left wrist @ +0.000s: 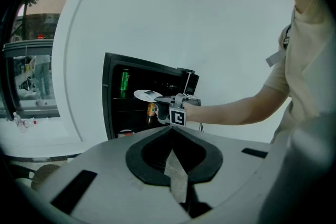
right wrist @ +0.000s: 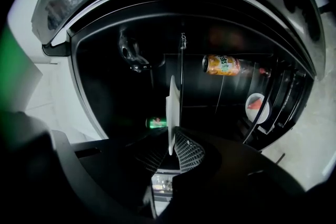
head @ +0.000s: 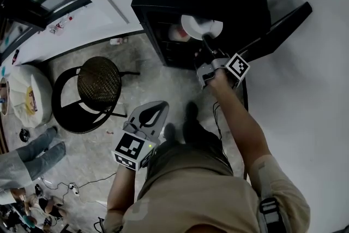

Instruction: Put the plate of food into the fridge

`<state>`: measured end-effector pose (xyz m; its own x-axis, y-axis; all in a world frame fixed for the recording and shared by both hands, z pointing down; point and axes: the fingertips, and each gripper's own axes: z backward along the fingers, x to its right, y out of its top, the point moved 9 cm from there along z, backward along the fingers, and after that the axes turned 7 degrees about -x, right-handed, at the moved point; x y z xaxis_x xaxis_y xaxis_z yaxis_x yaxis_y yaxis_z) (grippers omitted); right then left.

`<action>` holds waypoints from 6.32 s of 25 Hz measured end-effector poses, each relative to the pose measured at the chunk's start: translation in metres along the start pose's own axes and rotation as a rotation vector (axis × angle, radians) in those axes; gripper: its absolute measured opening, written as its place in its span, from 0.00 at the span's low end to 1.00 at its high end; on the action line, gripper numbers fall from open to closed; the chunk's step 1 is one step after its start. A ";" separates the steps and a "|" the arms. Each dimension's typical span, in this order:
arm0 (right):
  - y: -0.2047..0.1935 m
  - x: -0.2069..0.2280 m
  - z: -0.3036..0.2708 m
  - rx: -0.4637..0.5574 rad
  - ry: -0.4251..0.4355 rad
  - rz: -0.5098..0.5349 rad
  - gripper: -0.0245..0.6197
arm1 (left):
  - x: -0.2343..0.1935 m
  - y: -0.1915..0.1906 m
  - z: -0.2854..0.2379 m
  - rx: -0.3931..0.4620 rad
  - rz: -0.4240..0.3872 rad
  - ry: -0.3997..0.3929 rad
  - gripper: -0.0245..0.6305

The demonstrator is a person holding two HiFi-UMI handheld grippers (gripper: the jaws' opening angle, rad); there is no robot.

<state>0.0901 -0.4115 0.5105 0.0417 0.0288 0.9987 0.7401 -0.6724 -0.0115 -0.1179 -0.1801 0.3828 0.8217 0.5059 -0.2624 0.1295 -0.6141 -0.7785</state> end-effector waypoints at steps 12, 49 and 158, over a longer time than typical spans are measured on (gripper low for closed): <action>0.006 0.007 -0.013 0.008 -0.024 0.008 0.10 | -0.008 -0.008 -0.003 -0.015 0.011 0.001 0.06; 0.005 -0.003 -0.012 0.032 -0.034 0.035 0.09 | -0.013 -0.010 0.011 0.003 0.012 0.007 0.06; 0.010 -0.010 -0.040 -0.022 -0.032 0.052 0.08 | -0.025 -0.003 -0.013 0.011 -0.020 0.017 0.06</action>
<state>0.0704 -0.4480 0.5023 0.1011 0.0172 0.9947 0.7217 -0.6895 -0.0614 -0.1317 -0.1990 0.3994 0.8286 0.5073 -0.2369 0.1396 -0.5970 -0.7900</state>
